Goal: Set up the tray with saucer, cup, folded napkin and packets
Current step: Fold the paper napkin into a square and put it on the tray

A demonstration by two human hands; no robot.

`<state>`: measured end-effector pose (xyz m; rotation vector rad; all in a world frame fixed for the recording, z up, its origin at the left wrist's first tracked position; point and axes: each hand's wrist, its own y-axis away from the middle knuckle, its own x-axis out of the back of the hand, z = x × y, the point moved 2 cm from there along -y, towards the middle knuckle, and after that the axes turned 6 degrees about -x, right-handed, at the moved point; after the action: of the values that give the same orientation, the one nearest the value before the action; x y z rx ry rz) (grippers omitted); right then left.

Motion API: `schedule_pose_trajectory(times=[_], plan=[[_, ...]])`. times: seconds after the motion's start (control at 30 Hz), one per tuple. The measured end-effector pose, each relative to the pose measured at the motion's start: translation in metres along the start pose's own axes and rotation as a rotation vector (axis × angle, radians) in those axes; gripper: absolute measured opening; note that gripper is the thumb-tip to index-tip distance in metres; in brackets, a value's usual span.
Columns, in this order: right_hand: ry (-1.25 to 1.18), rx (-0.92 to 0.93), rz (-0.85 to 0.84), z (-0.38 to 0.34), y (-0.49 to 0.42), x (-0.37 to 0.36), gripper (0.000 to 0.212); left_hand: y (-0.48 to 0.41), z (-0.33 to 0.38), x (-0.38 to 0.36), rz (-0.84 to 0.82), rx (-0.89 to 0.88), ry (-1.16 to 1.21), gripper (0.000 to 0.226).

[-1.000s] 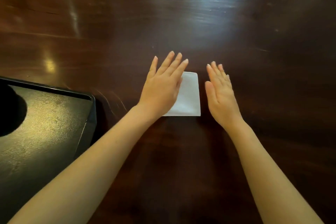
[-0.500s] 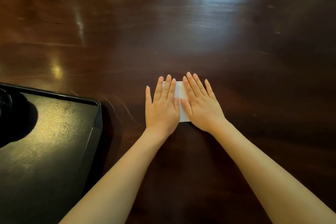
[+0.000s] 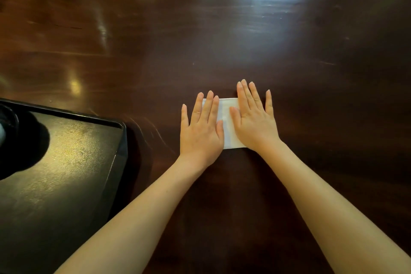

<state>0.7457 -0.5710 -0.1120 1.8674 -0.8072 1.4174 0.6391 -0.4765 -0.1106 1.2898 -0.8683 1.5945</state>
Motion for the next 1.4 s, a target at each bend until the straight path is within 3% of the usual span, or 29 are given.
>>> schedule_pose_trajectory(times=[0.17,0.27,0.33,0.4,0.47,0.5,0.6,0.8,0.97,1.03,1.1,1.17,1.23,1.3,1.4], plan=[[0.106,0.021,-0.040,0.013,0.016,0.003,0.058,-0.002,-0.006,0.005,-0.058,-0.030,0.067,0.055],[0.035,-0.036,-0.052,0.014,0.023,0.008,0.057,-0.008,-0.014,0.022,-0.127,0.008,0.400,0.054],[-0.109,-0.064,0.007,0.020,0.036,0.016,0.055,-0.004,-0.020,0.039,-0.032,0.062,0.542,0.052],[-0.252,0.016,0.098,0.020,0.054,0.027,0.052,0.010,-0.015,0.052,0.082,-0.123,0.360,0.052],[-0.277,0.193,0.122,0.011,0.071,0.034,0.048,0.029,0.000,0.048,0.076,-0.383,0.147,0.053],[-0.236,0.279,0.116,0.007,0.076,0.035,0.047,0.036,0.004,0.043,0.030,-0.424,0.070,0.053],[-0.074,0.426,0.071,0.002,0.077,0.037,0.046,0.047,0.003,0.025,-0.113,-0.376,-0.073,0.060],[0.087,0.589,0.145,0.003,0.064,0.046,0.050,0.048,0.007,0.024,-0.051,-0.345,-0.131,0.067],[0.109,0.630,0.224,-0.002,0.067,0.043,0.018,0.044,0.010,0.023,-0.064,-0.305,-0.141,0.070],[0.011,0.583,0.245,-0.004,0.063,0.050,0.011,0.040,0.012,0.029,-0.025,-0.292,-0.140,0.063],[-0.065,0.535,0.289,-0.008,0.058,0.060,0.016,0.033,0.013,0.042,0.046,-0.286,-0.194,0.034],[-0.145,0.508,0.335,-0.014,0.055,0.072,0.016,0.027,0.007,0.057,0.140,-0.223,-0.062,0.014],[-0.348,0.411,0.290,-0.016,0.047,0.086,0.016,0.021,0.002,0.063,0.164,-0.228,0.229,0.013],[-0.616,0.208,0.137,-0.012,0.033,0.099,0.023,0.016,0.001,0.072,0.154,-0.180,0.494,0.019],[-0.991,-0.074,-0.126,-0.006,0.019,0.113,0.032,0.011,0.006,0.085,0.111,-0.083,0.950,0.007]])
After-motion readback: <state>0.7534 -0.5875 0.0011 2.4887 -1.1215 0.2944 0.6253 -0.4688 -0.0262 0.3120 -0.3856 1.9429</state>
